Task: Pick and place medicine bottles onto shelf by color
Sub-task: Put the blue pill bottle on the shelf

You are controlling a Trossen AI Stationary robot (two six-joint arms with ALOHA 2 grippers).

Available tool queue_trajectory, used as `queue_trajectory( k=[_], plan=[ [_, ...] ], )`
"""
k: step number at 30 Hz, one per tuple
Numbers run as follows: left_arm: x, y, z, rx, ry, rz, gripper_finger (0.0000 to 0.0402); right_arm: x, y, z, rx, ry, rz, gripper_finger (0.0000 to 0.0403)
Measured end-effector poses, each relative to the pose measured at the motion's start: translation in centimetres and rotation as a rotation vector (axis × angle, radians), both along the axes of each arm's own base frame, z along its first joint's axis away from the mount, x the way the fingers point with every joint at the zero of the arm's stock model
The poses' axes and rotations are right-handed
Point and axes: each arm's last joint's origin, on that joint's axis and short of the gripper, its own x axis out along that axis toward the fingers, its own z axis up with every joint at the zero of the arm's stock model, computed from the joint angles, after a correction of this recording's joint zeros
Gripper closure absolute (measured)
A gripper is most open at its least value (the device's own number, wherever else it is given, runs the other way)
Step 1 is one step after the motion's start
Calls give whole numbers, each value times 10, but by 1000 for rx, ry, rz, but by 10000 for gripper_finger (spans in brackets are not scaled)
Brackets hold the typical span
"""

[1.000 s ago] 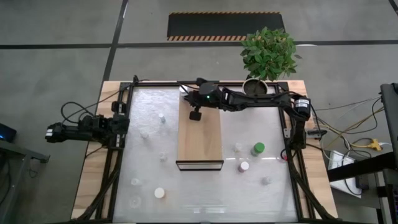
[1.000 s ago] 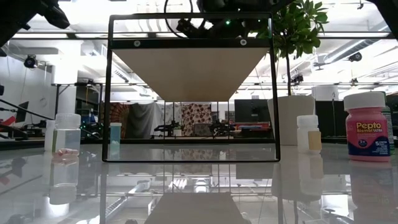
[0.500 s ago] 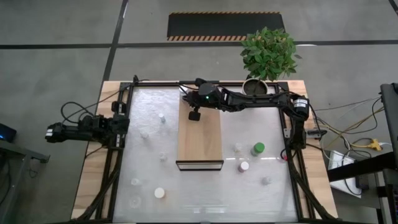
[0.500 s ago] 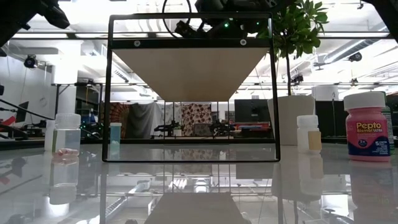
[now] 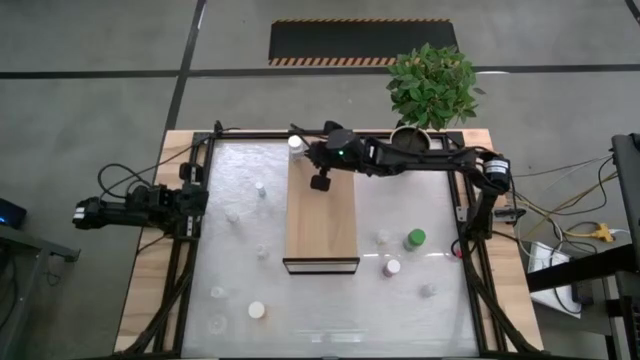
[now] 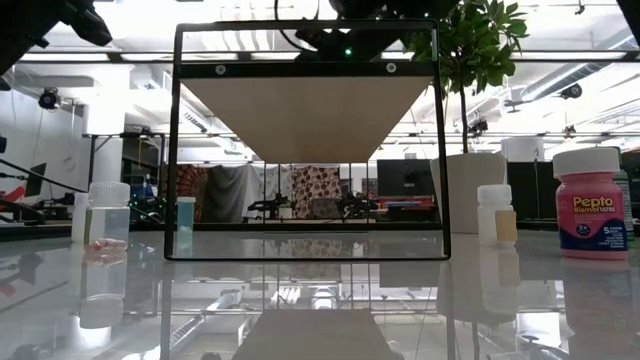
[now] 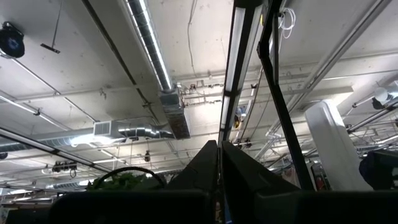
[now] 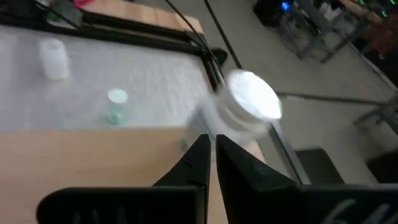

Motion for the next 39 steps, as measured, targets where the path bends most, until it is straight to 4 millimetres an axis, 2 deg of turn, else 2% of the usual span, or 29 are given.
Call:
queue_trajectory(
  k=[9,14,39],
  plan=[
    [0,0,0,-1,1,1,398,3,-17,-18,8,38,-54,385],
    [0,0,0,-2,1,2,398,7,-18,-23,8,35,-45,385],
    [0,0,0,-2,0,3,398,8,-15,-24,78,9,0,385]
  ],
)
